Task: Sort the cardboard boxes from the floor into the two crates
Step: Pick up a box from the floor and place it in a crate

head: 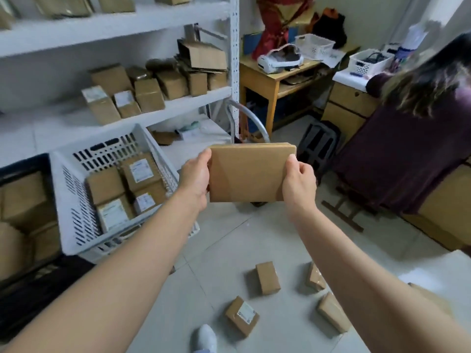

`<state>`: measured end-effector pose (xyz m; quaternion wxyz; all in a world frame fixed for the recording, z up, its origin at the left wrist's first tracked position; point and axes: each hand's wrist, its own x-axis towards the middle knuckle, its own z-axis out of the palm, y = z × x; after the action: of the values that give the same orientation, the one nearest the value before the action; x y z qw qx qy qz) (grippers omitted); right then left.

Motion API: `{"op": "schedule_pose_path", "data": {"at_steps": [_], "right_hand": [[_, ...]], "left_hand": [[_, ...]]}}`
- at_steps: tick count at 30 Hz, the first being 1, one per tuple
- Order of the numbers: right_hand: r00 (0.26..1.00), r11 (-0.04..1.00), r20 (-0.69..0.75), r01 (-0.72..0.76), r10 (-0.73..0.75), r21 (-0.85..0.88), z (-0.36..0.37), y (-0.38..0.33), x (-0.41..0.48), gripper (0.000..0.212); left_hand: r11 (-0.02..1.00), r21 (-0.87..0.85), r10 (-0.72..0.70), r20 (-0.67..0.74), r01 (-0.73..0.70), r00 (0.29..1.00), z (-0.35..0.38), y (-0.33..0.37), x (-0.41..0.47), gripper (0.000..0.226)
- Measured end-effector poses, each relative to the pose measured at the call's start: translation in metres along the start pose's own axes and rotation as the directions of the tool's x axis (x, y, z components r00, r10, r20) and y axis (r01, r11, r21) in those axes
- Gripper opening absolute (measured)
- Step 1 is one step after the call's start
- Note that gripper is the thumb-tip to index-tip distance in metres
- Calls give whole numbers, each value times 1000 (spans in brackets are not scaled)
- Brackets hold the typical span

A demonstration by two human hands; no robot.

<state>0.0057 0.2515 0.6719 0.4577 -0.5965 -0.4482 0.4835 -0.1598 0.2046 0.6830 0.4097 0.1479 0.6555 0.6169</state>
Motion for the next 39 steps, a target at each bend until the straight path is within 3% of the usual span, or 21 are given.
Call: {"op": "schedule_pose_path", "data": {"at_steps": [8, 13, 19, 24, 26, 34, 39], "right_hand": [[977, 995, 202, -78, 66, 55, 66, -10, -36, 38], [939, 986, 311, -162, 147, 24, 110, -16, -60, 65], [922, 979, 344, -201, 175, 42, 172, -19, -91, 51], [926, 977, 332, -207, 179, 53, 233, -9, -124, 66], [925, 974, 326, -220, 193, 48, 258, -5, -137, 70], [954, 976, 213, -218, 213, 2, 326, 18, -168, 33], [950, 975, 219, -221, 223, -34, 347, 24, -160, 32]], "left_hand": [[987, -154, 6, -199, -38, 980, -88, 10, -16, 25], [976, -212, -5, -212, -42, 977, -137, 18, -13, 27], [980, -188, 19, -247, -67, 969, -209, 30, 4, 15], [988, -145, 20, -218, -53, 976, -283, 42, 26, 20], [982, -184, -7, -209, -33, 978, -308, 45, 35, 10], [987, -143, -100, -189, 73, 977, -376, 45, 72, 12], [985, -127, -140, -216, 114, 966, -387, 37, 95, 11]]}}
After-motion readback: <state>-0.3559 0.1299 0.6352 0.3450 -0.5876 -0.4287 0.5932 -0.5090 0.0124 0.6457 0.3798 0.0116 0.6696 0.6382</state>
